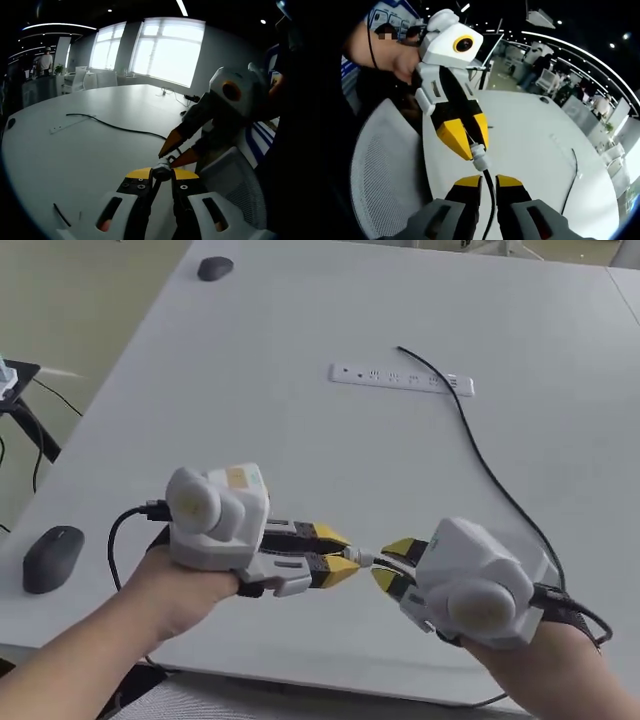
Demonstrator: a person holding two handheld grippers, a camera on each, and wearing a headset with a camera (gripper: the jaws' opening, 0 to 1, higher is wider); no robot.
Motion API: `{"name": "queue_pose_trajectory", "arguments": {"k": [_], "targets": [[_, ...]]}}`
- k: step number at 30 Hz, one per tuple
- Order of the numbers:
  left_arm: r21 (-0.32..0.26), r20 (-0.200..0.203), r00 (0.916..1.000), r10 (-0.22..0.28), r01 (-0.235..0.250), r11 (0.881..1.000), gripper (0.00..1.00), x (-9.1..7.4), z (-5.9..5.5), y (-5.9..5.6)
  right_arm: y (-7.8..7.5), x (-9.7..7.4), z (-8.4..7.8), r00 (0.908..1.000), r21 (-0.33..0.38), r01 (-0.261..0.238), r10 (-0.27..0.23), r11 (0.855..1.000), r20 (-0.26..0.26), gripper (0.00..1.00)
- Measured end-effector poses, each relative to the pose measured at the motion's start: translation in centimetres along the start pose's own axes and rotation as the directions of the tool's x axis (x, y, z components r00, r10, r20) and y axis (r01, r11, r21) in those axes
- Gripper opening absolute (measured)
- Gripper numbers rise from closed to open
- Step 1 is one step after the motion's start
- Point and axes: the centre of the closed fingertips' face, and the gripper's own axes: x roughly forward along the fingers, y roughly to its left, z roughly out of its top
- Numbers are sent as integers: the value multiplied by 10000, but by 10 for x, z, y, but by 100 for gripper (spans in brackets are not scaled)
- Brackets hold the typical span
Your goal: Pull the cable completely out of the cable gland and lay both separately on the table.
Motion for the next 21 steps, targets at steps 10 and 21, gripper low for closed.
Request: {"name": "queue_pose_trajectory", "arguments": {"k": [10,21], "targets": [[-3,-56,10000,-70,70,10000,15,2,0,-1,3,1,3,9999,-877,27,-38,9961,-126,1],[59,-164,9998,-80,81,10000,15,3,-3,-1,2,5,0,9998,-270,-58,53,9996,-206,0]]}}
